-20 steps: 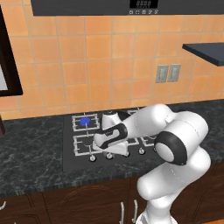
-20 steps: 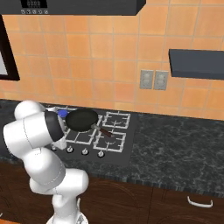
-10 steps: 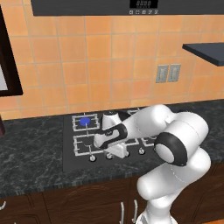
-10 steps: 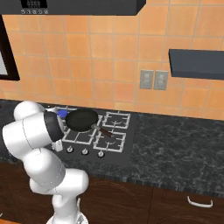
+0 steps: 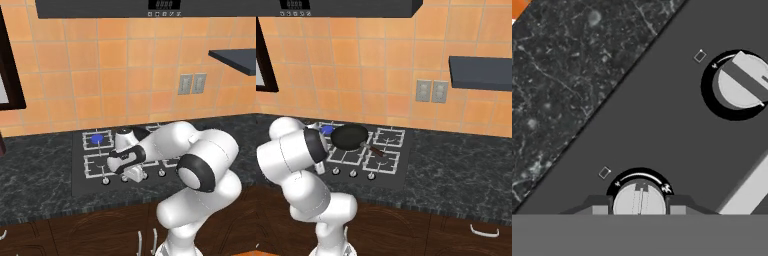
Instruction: Turn off the rear left burner of the stove.
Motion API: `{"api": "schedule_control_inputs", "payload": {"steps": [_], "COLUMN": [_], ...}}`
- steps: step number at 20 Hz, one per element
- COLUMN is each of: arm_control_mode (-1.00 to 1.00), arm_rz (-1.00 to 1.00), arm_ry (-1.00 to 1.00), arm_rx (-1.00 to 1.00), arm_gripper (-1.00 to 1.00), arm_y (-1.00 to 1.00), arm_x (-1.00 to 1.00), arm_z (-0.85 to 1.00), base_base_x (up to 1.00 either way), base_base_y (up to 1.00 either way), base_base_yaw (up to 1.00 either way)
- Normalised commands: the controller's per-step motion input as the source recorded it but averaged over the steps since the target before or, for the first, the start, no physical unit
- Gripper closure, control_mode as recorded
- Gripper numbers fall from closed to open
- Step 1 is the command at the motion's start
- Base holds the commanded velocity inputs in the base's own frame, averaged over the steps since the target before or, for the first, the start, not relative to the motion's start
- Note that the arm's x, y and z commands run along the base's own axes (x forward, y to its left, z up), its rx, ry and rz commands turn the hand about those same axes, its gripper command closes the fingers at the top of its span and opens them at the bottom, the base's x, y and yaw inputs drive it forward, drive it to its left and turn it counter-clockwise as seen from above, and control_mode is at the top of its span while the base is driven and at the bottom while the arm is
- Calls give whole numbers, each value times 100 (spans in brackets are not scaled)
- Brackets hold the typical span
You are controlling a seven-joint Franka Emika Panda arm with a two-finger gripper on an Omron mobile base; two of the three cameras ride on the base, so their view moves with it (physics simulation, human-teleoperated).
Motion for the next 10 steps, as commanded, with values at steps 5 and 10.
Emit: {"api": "schedule_control_inputs", "payload": {"steps": [5, 10], "arm_control_mode": [-100, -100], "arm_rz": [-26, -24], "arm_ry": [-9, -9], "arm_rx": [2, 5], "arm_gripper": [100, 100], "arm_y": [-6, -1], "arm_x": [-35, -24], "arm_z": [-13, -8], "base_base_x": [0, 0], "base_base_y": [0, 0], "base_base_yaw": [0, 0]}}
